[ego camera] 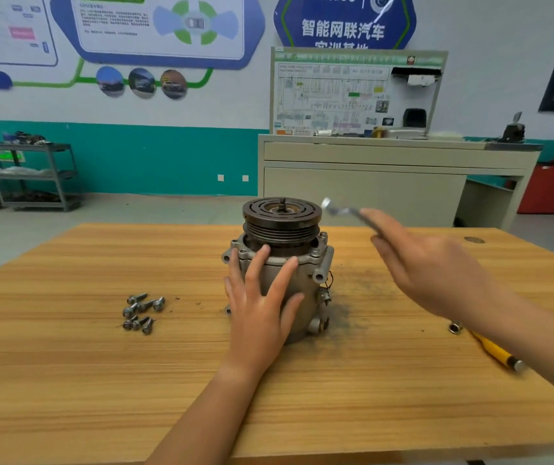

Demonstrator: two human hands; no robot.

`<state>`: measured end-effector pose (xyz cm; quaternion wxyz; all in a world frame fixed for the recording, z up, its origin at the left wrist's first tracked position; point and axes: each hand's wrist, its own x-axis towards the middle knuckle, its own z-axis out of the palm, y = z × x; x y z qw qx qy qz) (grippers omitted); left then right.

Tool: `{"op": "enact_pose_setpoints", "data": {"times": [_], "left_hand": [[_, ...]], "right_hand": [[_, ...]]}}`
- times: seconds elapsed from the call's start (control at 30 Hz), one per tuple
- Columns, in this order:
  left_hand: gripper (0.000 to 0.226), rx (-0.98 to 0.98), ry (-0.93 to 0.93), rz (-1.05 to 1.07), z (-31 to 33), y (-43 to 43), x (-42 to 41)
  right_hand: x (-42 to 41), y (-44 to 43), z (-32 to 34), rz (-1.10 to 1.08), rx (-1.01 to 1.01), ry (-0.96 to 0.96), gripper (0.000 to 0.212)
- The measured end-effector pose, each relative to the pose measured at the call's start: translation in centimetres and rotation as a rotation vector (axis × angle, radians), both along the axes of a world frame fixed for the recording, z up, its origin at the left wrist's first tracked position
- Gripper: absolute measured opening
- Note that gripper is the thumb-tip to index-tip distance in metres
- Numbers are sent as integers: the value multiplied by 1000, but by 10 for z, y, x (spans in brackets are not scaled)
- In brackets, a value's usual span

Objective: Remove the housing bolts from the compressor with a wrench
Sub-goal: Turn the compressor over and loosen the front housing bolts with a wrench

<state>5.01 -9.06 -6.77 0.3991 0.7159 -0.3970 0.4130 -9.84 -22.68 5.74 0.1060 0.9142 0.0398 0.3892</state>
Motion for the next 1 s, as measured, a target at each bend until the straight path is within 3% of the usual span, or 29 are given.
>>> {"op": "enact_pose_setpoints", "data": {"times": [0.1,0.23,0.37,0.63,0.8,1.0], "left_hand": [[42,-16,-17,-1,2,0,1],[41,-21,-11,-3,2,0,0],[42,-27,-7,-1,2,0,1],[44,-10,-10,9,-1,-1,2],[43,-6,-13,11,0,0,1],[42,-11,6,-1,0,-2,1]], "right_hand": [[-1,0,-10,-283,-78,280,38],[4,-1,-11,-436,-242,326,46],[7,5,-5,-502,-250,428,48],[17,24,9,-510,-452,590,63],[13,1,1,-425,-438,495,50],[15,-18,-11,-424,-404,398,50]]}}
